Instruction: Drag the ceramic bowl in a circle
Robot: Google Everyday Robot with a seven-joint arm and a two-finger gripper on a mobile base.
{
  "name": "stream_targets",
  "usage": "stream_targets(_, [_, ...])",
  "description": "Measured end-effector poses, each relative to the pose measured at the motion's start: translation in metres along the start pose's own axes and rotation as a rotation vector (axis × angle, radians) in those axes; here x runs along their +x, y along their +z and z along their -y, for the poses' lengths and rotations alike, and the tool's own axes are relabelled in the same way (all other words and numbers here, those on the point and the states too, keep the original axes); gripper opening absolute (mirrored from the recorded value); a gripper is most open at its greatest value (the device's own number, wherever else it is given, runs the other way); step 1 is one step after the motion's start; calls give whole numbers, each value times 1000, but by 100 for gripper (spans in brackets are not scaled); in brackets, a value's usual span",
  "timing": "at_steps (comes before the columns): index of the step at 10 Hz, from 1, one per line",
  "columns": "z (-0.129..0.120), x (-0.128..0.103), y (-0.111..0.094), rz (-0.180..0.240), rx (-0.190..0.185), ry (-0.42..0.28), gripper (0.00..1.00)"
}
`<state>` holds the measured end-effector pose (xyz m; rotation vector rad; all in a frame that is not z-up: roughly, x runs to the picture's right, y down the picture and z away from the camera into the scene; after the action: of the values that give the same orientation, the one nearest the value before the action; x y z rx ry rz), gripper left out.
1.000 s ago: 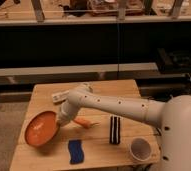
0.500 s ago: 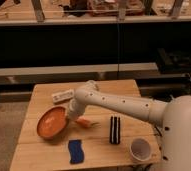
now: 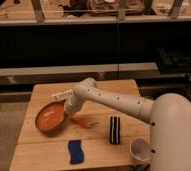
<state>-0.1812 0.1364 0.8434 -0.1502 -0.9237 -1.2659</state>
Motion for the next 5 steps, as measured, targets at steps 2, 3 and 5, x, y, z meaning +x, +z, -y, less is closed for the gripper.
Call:
stream_targets(2, [34, -7, 15, 33, 14, -77, 0])
stream_targets(3, [52, -16, 23, 58, 15, -134, 0])
stream_targets(5, [73, -45, 37, 113, 7, -230, 0])
